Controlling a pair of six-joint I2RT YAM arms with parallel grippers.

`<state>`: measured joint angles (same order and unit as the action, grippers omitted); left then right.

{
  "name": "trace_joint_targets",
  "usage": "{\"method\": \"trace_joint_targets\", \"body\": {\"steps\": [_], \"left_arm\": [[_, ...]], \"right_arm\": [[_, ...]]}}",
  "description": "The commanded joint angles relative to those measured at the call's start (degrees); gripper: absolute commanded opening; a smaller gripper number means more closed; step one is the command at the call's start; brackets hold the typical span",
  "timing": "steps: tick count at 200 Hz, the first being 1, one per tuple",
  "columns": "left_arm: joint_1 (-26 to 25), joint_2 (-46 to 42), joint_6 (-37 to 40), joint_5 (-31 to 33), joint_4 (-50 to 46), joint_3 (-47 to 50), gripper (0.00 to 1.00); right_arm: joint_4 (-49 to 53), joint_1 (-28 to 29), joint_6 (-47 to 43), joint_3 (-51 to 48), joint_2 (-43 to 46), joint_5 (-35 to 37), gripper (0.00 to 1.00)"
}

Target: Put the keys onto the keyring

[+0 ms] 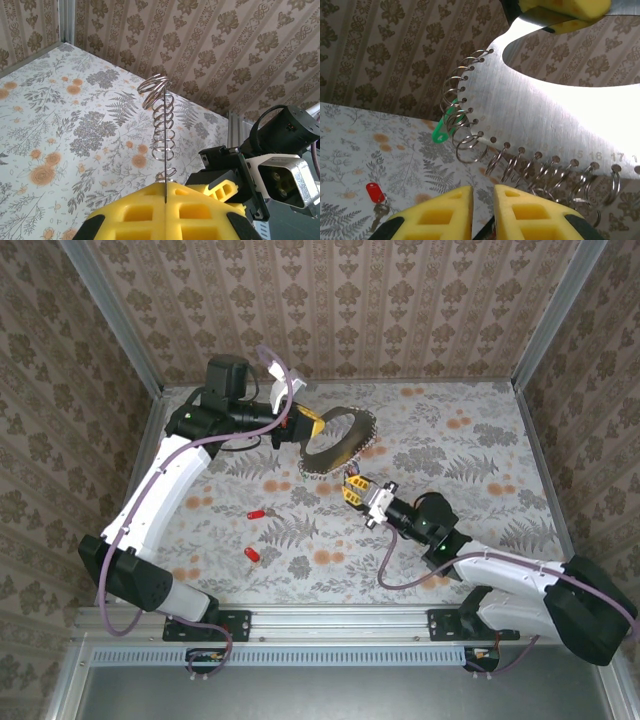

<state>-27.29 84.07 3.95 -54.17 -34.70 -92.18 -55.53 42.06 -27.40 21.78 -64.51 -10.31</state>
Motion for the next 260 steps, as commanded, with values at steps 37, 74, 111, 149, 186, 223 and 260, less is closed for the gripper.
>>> {"method": "trace_joint_targets", "body": {"steps": [37,74,111,149,186,223,260], "left_arm": [[-0.02,-0.1,1.39,-0.67,0.53,-1.95,0.0],[-0.04,-0.19,1.33,-0.58,0.53,-1.95,0.0],[-0.05,-0.23,1.33,-0.5,0.53,-1.83,0.0],[-0.1,-0.11,1.16,-0.5,0.75,-1.83,0.0],[-0.11,-0.25,0.97,-0.55,0.99,-1.74,0.0],[-0.36,-0.34,0.75,-0.51,0.96,-1.6,0.0],[-0.39,-0.49,0.78,-0.33,0.91,-1.6,0.0]], "right_arm": [[-6.96,0.62,-1.14,3.87,-4.39,1.43,0.21],[-8.27,0.63,-1.44,4.31,-6.48,3.04,0.22],[-9.5,0.69,-1.28,4.32,-7.53,4.9,0.22],[-9.47,0.69,-1.36,4.28,-8.0,5.56,0.21],[-9.59,0.66,-0.9,5.19,-8.65,4.56,0.21],[-9.51,0.64,-0.83,5.86,-9.56,4.51,0.24],[-9.54,0.73,-0.65,6.07,-10.28,4.48,0.26]]}}
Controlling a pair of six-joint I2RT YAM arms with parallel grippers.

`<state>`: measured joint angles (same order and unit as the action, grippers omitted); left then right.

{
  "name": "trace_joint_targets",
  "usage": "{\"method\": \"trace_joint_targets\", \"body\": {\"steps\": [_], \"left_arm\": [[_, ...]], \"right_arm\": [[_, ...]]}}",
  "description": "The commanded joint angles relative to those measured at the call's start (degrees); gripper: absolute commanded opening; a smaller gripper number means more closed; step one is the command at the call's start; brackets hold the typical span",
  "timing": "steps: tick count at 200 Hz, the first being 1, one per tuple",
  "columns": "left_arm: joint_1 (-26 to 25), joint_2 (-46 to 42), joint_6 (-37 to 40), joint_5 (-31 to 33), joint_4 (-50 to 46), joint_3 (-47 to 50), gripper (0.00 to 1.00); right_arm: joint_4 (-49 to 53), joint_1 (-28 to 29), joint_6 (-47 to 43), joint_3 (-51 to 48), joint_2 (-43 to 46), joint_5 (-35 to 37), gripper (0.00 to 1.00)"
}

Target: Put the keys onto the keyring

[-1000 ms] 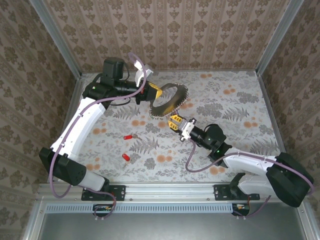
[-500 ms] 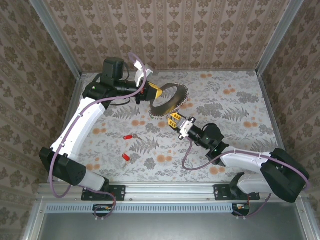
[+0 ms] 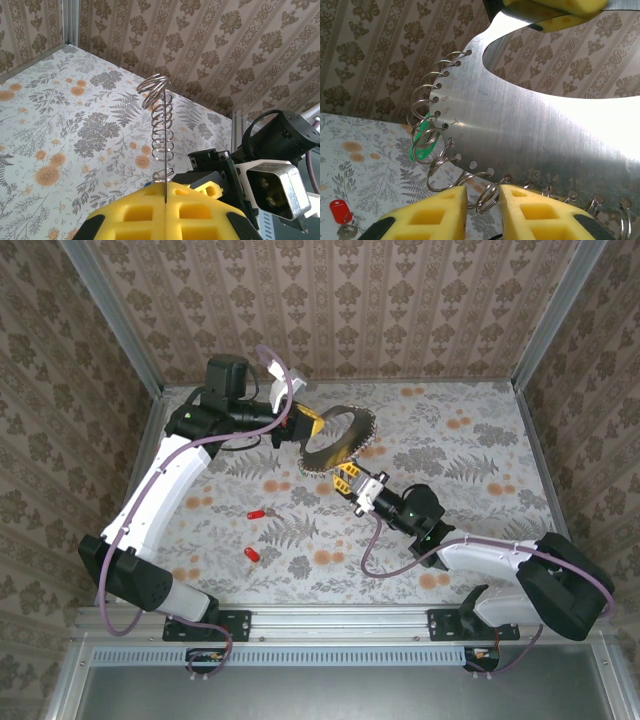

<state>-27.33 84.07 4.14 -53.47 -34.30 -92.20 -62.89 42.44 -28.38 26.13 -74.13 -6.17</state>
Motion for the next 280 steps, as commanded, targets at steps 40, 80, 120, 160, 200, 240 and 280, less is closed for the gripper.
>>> {"method": "trace_joint_targets", "body": {"steps": [40,80,120,160,200,240,280], "left_arm": [[-0.44,-0.64,0.52,-0.96,0.56,-1.48,0.0],[-0.35,-0.84,0.3,-0.85,0.93,-1.47,0.0],[-0.35,-0.75,-0.05,-0.94,1.25,-1.53,0.0],[-0.48,-0.49,-0.12,-1.05,1.26,-1.66,0.0],[-0.52,-0.58,-0.27,-1.04,1.39,-1.53,0.0],[-0.52,-0.62,-0.86,-1.17,2.17,-1.01,0.0],[-0.29,-1.06,-4.72,0.56,7.43,1.6,0.0]], "right_arm": [[-2.71,0.37,0.06,1.13,-1.09,3.72,0.24],[-3.24,0.35,-0.24,0.5,-1.45,5.2,0.22],[-3.94,0.37,0.09,0.68,-2.16,5.43,0.22],[-6.28,0.36,0.61,1.12,-3.73,6.24,0.2],[-7.06,0.37,0.57,1.31,-4.4,7.31,0.17],[-7.07,0.42,1.12,1.46,-4.53,8.21,0.1],[-6.73,0.37,2.82,1.12,-4.21,9.84,0.0]]}}
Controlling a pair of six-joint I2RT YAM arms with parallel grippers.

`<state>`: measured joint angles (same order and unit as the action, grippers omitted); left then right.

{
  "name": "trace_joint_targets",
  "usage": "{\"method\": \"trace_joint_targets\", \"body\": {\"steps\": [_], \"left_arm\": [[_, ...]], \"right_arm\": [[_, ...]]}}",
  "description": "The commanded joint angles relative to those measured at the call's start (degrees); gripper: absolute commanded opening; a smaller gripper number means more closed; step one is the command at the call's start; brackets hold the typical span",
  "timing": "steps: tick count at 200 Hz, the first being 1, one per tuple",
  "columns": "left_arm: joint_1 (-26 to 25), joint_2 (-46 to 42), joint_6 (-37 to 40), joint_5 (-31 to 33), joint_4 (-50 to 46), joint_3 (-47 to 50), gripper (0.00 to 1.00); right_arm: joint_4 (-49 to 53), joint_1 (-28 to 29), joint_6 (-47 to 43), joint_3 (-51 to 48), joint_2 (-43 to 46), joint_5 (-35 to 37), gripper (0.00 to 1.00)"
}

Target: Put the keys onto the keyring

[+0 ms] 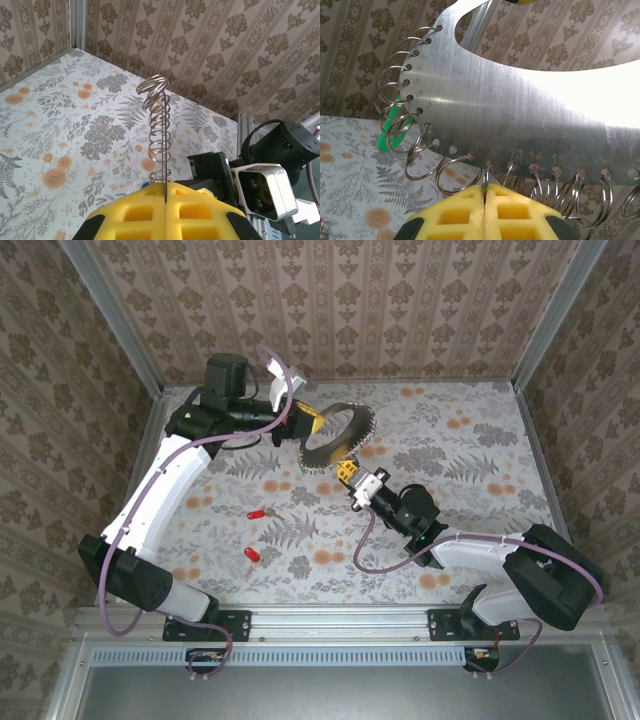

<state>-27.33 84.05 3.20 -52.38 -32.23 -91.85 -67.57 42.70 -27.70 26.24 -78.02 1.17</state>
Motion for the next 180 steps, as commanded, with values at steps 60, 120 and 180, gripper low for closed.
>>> {"method": "trace_joint_targets", "body": {"steps": [60,120,180], "left_arm": [[0.79,-1.33,-14.72,4.81,13.91,7.56,0.0],[3.12,-1.48,-22.19,3.2,19.99,11.74,0.0],[3.33,-0.78,-31.43,7.19,25.64,18.72,0.17]], "right_arm": [[3.98,-0.57,8.55,0.83,5.07,0.58,0.0],[12.14,-2.97,11.97,2.49,9.3,-3.51,0.0],[27.03,-7.19,17.2,7.45,10.86,-11.44,0.0]]}}
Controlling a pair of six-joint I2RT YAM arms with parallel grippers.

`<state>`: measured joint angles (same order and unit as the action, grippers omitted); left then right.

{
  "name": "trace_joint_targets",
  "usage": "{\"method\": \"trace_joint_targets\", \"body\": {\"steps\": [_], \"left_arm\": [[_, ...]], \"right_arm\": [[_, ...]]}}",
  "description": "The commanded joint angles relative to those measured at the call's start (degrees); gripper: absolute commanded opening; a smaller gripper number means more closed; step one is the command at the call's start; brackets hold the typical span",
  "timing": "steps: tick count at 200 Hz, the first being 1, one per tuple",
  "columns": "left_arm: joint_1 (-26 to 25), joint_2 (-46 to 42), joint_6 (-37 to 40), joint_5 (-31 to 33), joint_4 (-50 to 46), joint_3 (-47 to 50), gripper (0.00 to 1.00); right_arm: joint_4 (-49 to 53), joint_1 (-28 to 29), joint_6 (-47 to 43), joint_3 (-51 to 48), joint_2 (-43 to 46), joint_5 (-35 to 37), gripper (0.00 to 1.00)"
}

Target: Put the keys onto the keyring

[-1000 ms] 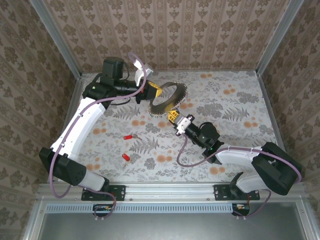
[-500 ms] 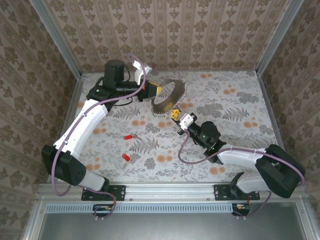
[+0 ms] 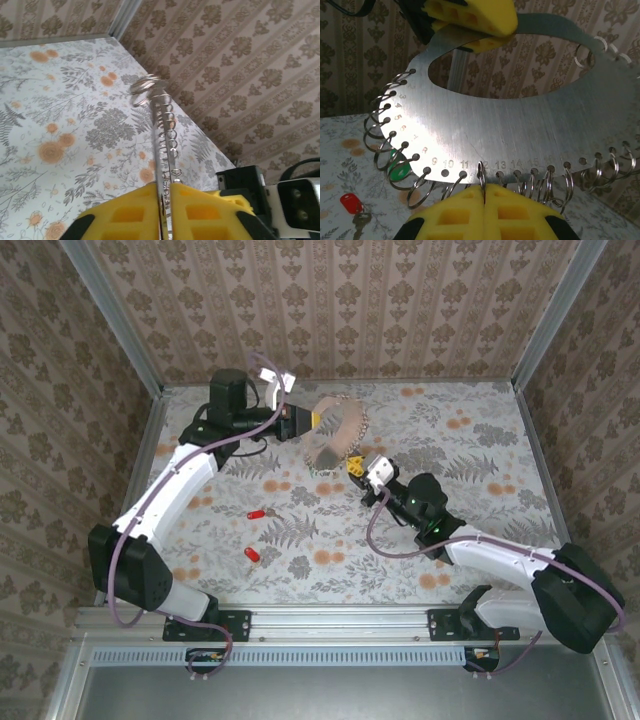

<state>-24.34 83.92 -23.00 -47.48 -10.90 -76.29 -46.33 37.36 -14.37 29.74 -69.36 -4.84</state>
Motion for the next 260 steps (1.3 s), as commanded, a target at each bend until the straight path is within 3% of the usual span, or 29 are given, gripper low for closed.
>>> {"method": "trace_joint_targets", "body": {"steps": [1,58,110,164,209,260], "left_arm": [[0.34,-0.63,-5.35,2.3,4.48,3.29,0.18],[-0.31,2.27,-12.28,5.18,15.5,12.32,0.3],[-1.43,8.9,-16.63,7.77,27.34,19.25,0.35],[-6.04,16.41,-19.4,10.26,34.61,22.09,0.4],[-6.87,17.61,-19.91,15.11,36.78,25.6,0.51],[-6.78,14.53,-15.8,17.61,33.69,28.34,0.6]], "right_arm": [[6.01,-1.94,3.93,3.98,2.26,-5.52,0.0],[18.61,-7.2,7.46,7.54,1.2,-12.39,0.0],[26.41,-10.78,6.65,10.15,-2.97,-17.36,0.0],[33.73,-14.18,3.18,13.31,-8.68,-20.84,0.0],[39.85,-17.12,-1.36,16.02,-12.07,-23.02,0.0],[44.88,-17.58,-11.13,17.37,-13.34,-19.52,0.0]]}}
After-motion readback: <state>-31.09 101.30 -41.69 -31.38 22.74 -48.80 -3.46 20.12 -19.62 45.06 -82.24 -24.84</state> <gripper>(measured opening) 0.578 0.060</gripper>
